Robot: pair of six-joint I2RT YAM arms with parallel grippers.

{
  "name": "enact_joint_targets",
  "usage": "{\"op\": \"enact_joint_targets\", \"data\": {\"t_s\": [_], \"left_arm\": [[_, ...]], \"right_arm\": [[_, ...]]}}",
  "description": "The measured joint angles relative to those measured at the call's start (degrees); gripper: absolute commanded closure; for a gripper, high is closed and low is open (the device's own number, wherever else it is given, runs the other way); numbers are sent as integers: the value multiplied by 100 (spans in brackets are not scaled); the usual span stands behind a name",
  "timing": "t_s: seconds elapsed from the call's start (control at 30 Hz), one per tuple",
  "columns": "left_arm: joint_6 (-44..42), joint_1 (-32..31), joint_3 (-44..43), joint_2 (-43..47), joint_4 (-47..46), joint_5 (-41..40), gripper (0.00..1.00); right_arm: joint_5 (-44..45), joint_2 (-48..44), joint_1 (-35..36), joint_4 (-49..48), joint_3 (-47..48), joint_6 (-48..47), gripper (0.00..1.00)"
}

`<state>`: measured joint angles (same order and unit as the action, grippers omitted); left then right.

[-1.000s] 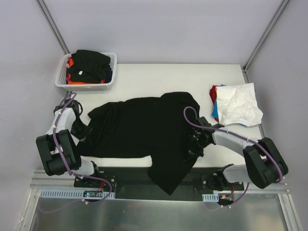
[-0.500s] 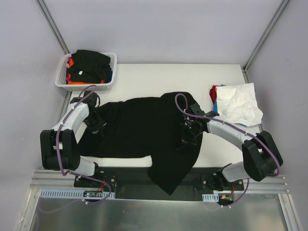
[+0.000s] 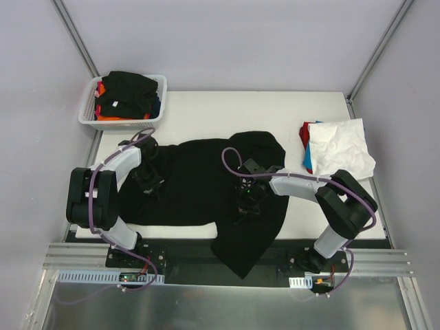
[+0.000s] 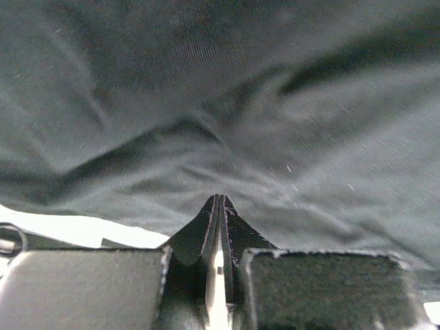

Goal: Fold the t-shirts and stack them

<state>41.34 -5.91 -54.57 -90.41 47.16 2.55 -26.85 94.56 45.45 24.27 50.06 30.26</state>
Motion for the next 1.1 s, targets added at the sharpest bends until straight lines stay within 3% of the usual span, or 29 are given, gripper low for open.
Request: {"op": "enact_joint_targets", "data": {"t_s": [0.3,0.53,0.9,1.1], "left_arm": [[-81,756,262,-380,-363,328,100],[-411,1237,262,-378,-378,348,100],[-640,1204,719,240,-273,564,100],[-728,693,420,748,101,538,100]], "right_arm": [[11,-11,168,-299,-315,278,99],[103,-769,168,-103,-1113,393,99],[330,-1735,166,389,-1797,614,99],[562,-1641,164,809,-1362,542,99]]}}
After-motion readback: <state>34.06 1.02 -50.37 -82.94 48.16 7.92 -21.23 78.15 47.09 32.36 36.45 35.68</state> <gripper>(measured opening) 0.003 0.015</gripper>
